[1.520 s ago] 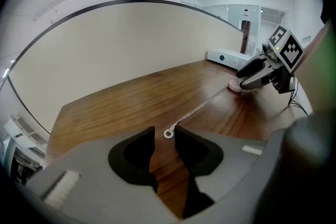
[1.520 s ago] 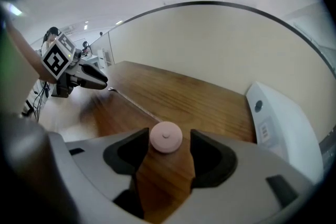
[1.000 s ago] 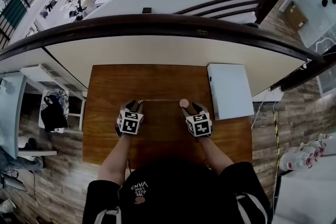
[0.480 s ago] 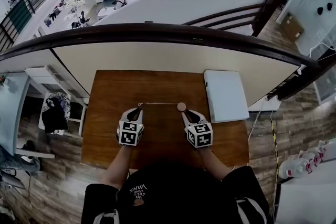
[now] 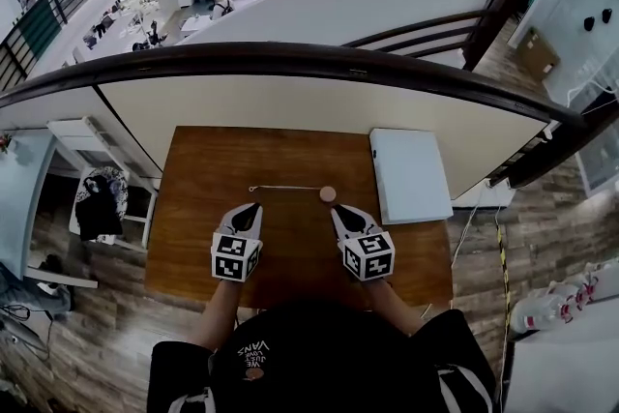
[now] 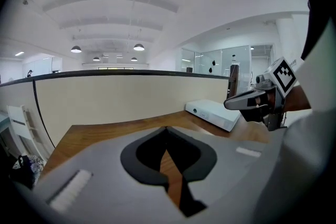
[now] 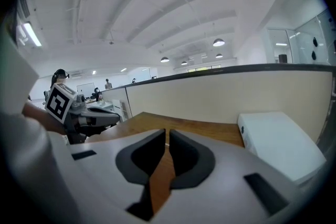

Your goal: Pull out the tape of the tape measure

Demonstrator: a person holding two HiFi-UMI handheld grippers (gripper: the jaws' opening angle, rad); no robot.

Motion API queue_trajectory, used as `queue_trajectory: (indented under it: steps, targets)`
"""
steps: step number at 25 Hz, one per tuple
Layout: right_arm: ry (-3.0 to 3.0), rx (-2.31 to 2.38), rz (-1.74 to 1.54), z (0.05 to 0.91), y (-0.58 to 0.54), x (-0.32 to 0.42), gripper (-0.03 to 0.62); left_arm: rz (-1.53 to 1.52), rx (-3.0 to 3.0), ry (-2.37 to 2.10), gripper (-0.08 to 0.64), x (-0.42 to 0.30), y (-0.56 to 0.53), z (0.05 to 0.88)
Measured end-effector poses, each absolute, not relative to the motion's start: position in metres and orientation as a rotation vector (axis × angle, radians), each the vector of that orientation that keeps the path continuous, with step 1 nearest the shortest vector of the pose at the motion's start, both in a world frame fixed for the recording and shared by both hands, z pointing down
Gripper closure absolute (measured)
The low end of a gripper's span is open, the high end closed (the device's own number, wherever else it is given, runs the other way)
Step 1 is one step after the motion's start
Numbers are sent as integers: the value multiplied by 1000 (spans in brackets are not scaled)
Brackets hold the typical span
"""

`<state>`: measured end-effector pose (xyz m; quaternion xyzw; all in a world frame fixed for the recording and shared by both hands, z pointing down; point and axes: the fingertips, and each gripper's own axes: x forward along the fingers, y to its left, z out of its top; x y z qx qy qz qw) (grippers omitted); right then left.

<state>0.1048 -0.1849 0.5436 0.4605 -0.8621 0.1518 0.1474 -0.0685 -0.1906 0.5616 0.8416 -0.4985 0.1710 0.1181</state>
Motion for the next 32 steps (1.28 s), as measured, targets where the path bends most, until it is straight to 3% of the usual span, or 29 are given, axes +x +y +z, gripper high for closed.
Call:
queue_trajectory:
  steps: [32]
  targets:
    - [-2539, 1028, 405, 571, -158, 123, 580, 367, 2351, -1551, 549, -13, -128, 578]
